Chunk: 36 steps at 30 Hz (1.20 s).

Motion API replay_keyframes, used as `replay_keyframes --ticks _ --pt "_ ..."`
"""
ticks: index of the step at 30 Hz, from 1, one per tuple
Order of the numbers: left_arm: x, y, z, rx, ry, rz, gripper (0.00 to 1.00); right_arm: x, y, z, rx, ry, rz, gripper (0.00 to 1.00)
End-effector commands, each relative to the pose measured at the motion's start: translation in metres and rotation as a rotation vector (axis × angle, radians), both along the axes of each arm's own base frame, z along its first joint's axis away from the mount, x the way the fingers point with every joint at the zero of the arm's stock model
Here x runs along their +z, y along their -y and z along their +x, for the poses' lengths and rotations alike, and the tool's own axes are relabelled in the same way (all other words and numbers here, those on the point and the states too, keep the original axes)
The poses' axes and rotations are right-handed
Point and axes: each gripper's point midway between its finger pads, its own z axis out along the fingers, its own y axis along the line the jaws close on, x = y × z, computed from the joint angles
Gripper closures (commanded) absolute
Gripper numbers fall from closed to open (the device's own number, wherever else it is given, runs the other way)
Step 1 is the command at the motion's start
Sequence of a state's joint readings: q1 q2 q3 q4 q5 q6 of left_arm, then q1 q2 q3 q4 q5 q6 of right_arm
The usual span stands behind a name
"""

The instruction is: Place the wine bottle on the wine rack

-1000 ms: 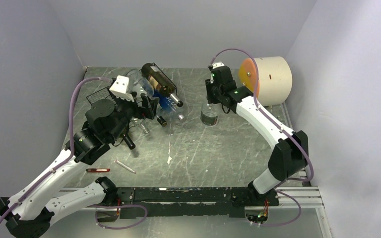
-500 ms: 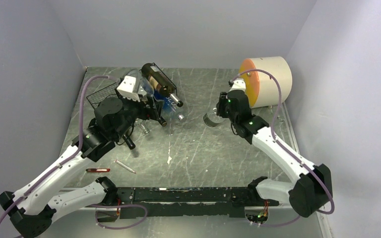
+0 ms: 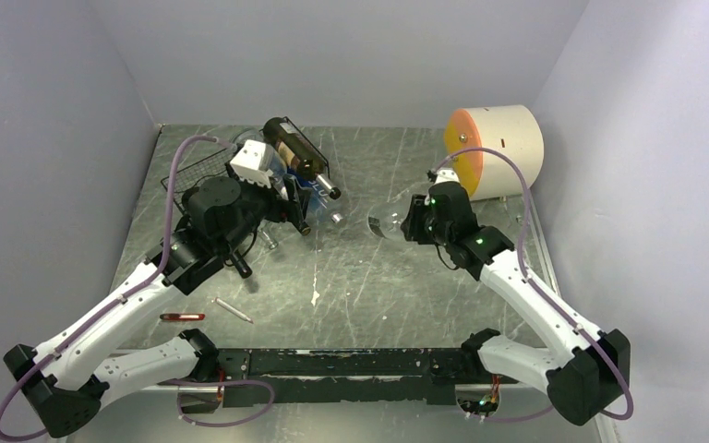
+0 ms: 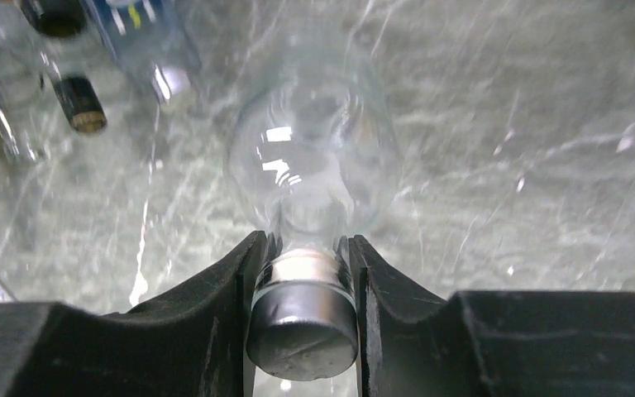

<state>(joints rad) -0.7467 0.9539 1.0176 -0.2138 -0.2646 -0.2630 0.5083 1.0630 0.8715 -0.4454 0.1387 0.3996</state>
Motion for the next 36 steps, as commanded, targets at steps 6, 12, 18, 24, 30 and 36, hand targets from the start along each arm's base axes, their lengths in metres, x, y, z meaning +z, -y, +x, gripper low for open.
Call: replay_keyframes --ticks 6,12,18,24,30,36 --pt "0.016 0.002 -0.003 -0.013 0.027 -0.040 0.04 -0.055 0.001 -0.044 0.106 -0.268 -0.084 1.00" --pt "0.013 -0.001 -0.001 0.001 0.022 -0.024 0.04 -0.073 -0.006 -0.038 0.149 -0.295 -0.103 1.00" --pt "0.009 -0.001 0.000 0.006 0.014 -0.013 0.04 -0.098 -0.016 -0.027 0.164 -0.322 -0.133 1.00" --pt "0.007 -0.004 0.001 0.017 0.011 0.004 0.04 -0.125 -0.024 -0.024 0.174 -0.357 -0.213 1.00" --pt "0.005 -0.005 0.001 0.021 0.009 0.011 0.04 -0.136 -0.031 -0.021 0.172 -0.368 -0.244 0.84" --pt "0.005 -0.005 0.002 0.027 0.011 0.015 0.04 -0.139 -0.037 -0.015 0.166 -0.346 -0.217 0.56"
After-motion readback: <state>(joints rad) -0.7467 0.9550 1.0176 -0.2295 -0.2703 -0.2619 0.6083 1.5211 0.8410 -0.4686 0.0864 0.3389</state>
